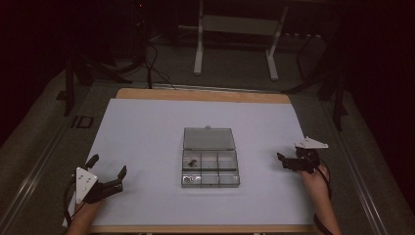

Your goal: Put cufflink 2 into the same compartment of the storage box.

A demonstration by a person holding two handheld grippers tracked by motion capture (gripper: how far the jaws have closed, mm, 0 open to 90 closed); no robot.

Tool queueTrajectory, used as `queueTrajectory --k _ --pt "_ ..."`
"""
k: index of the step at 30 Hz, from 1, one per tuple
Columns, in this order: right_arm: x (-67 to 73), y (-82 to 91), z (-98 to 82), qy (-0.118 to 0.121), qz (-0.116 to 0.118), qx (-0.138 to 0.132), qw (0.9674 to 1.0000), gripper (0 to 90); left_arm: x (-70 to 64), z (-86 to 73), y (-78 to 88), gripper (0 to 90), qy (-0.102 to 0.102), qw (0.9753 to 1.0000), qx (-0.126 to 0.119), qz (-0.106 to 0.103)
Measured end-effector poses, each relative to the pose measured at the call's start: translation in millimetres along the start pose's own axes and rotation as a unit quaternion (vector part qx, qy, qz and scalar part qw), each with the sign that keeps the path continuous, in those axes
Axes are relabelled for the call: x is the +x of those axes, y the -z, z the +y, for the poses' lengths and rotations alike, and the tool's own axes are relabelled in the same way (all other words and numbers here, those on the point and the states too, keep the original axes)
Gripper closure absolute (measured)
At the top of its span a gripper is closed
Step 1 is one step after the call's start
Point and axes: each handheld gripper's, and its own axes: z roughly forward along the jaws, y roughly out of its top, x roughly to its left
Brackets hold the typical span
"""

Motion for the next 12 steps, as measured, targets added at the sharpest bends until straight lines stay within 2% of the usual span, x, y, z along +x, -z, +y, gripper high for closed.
queueTrajectory --k 3,6,12 --pt "-4.5 1.9 -10.5 -0.031 -0.014 -0.015 0.9993 14.7 0.0 0.0 0.0 2.4 0.000 1.0000 0.000 0.000" --pt "-7.1 3.7 -15.6 -0.046 -0.028 -0.026 0.9982 14.8 -0.1 0.0 0.1 2.4 -0.001 1.0000 0.000 0.000" --pt "-6.8 4.6 -16.1 -0.049 -0.029 -0.032 0.9979 14.8 -0.1 0.0 -0.1 2.4 0.000 1.0000 0.000 0.001"
